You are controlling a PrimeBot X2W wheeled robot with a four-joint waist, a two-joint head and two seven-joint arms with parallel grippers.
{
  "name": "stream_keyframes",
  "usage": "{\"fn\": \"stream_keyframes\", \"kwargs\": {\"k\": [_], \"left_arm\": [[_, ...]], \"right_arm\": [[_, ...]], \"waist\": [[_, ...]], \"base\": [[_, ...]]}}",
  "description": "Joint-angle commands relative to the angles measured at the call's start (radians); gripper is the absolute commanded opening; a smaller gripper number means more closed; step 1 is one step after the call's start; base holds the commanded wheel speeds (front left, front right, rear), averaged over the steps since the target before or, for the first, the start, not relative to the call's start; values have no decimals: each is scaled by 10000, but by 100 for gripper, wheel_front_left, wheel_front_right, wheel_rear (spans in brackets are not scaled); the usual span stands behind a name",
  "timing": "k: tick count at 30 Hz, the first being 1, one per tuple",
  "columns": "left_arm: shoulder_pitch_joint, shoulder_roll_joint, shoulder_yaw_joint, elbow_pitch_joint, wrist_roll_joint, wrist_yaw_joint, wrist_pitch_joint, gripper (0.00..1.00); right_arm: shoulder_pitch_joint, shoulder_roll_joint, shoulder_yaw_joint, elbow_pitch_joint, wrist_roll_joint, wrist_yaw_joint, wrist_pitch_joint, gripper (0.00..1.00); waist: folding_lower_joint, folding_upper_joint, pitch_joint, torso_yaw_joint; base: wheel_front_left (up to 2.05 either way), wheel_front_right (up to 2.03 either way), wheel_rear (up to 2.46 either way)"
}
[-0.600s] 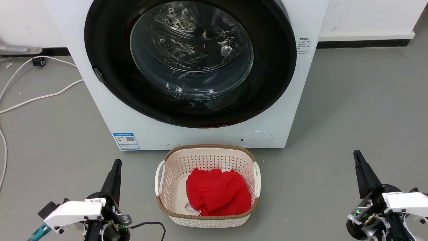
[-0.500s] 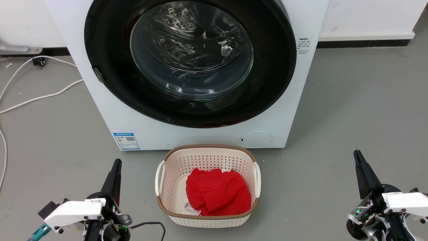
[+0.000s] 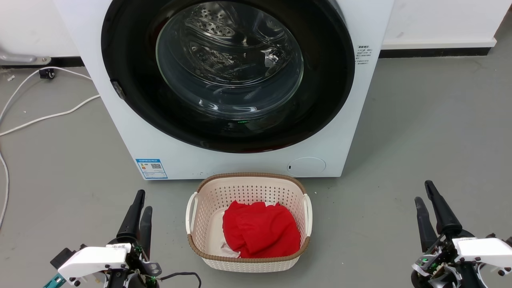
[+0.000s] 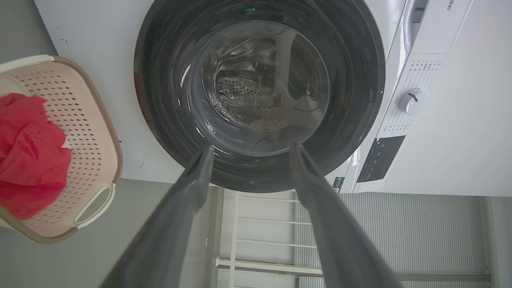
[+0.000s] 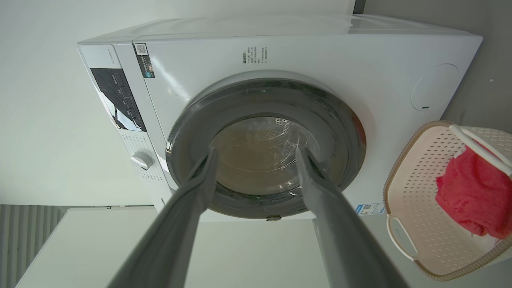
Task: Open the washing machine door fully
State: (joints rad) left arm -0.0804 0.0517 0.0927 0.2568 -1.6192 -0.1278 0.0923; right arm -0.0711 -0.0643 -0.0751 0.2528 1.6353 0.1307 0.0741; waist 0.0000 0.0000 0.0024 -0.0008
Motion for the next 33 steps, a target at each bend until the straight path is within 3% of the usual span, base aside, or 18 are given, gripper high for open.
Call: {"fn": "stream_keyframes", "kwargs": {"k": [1, 7, 16, 22, 23, 33], "left_arm": [[-169, 48, -92, -315, 28, -10, -143, 100], [-145, 97, -227, -652, 548, -12, -502, 100], [-204, 172, -206, -1323, 2211, -15, -852, 100], [-165, 208, -271, -1725, 3624, -17, -1095, 100], [-111, 245, -335, -1846, 4342, -18, -1210, 100], [80, 289, -499, -1969, 6695, -22, -1603, 100]], "right_arm": [[-105, -37, 75, -345, -74, 0, -130, 100], [11, -23, 57, -713, -466, 0, -405, 100], [85, -5, 16, -1420, -2565, 0, -745, 100], [159, 8, 141, -1972, -4515, 0, -978, 100], [233, 14, 266, -2199, -5458, 0, -1094, 100], [608, 35, 487, -2222, -8062, 0, -1480, 100]], "waist": [[0, 0, -4, -4], [0, 0, -19, -5], [0, 0, -19, -11], [0, 0, -28, -5], [0, 0, -37, 3], [0, 0, -65, 21]], "base": [[0, 0, 0], [0, 0, 0], [0, 0, 0], [0, 0, 0], [0, 0, 0], [0, 0, 0]]}}
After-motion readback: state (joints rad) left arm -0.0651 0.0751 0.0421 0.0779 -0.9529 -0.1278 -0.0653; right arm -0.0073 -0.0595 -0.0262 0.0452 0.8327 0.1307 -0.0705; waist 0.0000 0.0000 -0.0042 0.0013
